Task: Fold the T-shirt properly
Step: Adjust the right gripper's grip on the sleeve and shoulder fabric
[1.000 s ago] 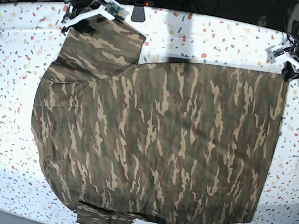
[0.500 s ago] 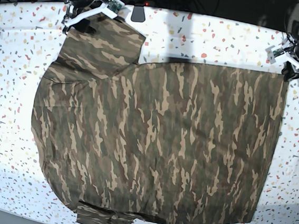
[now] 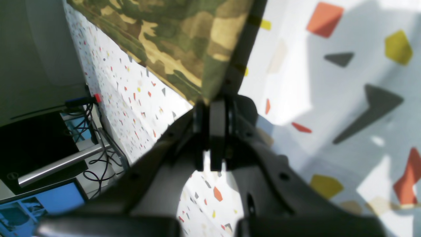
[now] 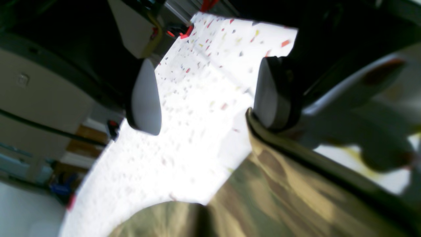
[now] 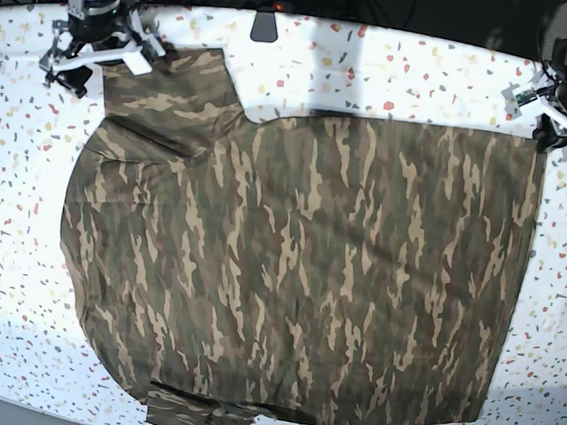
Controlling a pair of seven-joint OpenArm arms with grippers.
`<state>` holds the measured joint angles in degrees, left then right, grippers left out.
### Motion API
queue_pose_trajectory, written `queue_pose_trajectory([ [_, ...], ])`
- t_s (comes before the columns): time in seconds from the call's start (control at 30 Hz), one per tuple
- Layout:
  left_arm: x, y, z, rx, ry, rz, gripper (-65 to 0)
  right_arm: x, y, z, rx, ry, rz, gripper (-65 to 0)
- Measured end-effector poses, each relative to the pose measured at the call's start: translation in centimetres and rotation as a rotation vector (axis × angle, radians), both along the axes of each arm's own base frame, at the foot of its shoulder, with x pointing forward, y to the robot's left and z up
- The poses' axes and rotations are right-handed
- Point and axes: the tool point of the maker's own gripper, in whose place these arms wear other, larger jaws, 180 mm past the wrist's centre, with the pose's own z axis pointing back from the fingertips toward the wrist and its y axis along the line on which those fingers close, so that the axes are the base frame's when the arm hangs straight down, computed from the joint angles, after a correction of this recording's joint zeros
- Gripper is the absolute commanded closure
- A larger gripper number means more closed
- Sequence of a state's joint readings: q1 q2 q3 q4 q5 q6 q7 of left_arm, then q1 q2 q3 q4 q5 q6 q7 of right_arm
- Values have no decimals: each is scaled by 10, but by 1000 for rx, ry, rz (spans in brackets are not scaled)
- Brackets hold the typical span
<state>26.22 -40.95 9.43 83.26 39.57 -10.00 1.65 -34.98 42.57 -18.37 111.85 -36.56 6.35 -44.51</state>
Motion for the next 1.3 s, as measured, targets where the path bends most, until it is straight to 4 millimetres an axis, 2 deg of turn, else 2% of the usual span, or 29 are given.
queue_pose_trajectory([
  [0.13,-1,-2,0,-10,-1,-11,0,-16,20,-18,78,110,43,-414],
  [0.33,0,-1,0,-5,-3,-5,0,-20,16,-22,60,162,52,-414],
  [0.37,-1,-1,0,-5,-2,-5,0,-21,16,-22,61,164,52,-405],
  [0.47,-1,-1,0,-4,1,-4,0,-22,17,-23,67,171,52,-326],
  [0.53,-1,-1,0,-5,0,-5,0,-21,22,-23,87,166,74,-305],
  [0.67,-1,-1,0,-5,0,-4,0,-16,41,-23,159,143,151,-305],
  [0.77,-1,-1,0,-5,1,-4,0,-19,55,-27,195,177,230,-305],
  [1.0,-1,-1,0,-5,0,-5,0,-23,57,-29,193,203,253,-304],
  [1.07,-1,-1,0,-5,0,-5,0,-23,57,-29,193,203,253,-276],
  [1.3,-1,-1,0,-5,0,-5,0,-25,57,-30,195,215,249,-69],
])
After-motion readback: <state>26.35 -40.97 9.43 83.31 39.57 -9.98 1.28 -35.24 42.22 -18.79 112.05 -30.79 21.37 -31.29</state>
